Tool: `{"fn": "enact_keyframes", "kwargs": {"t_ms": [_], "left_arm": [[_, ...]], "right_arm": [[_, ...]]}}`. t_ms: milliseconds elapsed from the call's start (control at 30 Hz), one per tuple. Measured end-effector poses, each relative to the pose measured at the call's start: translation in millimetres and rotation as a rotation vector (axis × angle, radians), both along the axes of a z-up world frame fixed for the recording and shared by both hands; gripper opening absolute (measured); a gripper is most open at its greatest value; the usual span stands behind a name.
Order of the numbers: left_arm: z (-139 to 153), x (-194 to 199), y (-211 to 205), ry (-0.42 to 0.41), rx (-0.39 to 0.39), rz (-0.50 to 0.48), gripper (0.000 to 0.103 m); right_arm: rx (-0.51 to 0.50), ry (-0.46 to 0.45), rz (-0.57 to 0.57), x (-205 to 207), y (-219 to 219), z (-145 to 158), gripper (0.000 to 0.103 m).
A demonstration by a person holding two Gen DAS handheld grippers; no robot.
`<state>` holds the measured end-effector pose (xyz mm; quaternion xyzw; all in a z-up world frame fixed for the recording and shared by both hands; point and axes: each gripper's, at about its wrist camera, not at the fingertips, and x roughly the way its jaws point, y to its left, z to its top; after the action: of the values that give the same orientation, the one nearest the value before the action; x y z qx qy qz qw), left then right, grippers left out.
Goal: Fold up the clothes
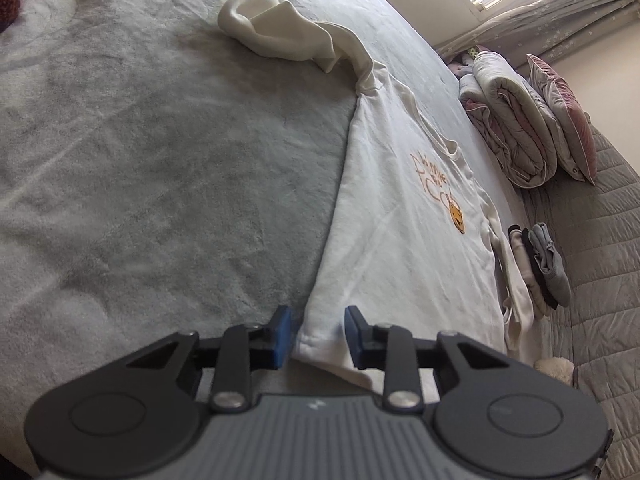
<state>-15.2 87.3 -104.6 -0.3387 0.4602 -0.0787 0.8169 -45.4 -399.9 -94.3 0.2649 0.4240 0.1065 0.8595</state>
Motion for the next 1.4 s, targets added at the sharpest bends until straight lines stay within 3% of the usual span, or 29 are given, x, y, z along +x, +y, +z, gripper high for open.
{"fn": "enact_keyframes", "kwargs": {"t_ms": [167,300,333,367,400,467,800,1100,1233,1300,1367,1400], "left_arm": [[-1,3,-4,-0.005,0.027,-0.015,0.038],[-1,2,-16,-0.022,0.08,-0.058,0.036],[0,1,-18,-0.021,0.101,-0.059,0.033],[1,1,-19,-0.02,0.121,-0.059,0.017],[1,0,-18,-0.017,0.125,-0.05,0.011],[2,-3,-17,-0.011,0.132,-0.03,0.008],[55,-34,-24,-0.126,0.264,-0.075,0.007],[25,-40,-30,-0.039,0.352,-0.183,0.007],[24,-40,-30,-0.045,0.384,-0.197,0.014],[30,-41,-30,-0.072,0.404,-0.199,0.025],[37,-44,-32,-0.123,0.445,-0.185,0.042],[41,-44,-35,-0.149,0.458,-0.178,0.043]], "right_arm": [[-0.008,-0.009,0.005,-1,2,0,0.027],[-0.034,-0.019,0.018,0,7,1,0.028],[-0.046,-0.024,0.021,-1,9,1,0.025],[-0.064,-0.028,0.021,-1,11,1,0.022],[-0.084,-0.032,0.02,-1,14,1,0.013],[-0.109,-0.044,0.023,-2,17,4,0.011],[-0.088,-0.118,0.088,-25,17,44,0.009],[-0.18,-0.029,0.158,-28,24,12,0.009],[-0.229,-0.042,0.19,-27,29,13,0.013],[-0.247,-0.06,0.174,-29,28,17,0.022],[-0.295,-0.09,0.148,-31,30,21,0.033],[-0.328,-0.115,0.138,-32,32,23,0.033]]}}
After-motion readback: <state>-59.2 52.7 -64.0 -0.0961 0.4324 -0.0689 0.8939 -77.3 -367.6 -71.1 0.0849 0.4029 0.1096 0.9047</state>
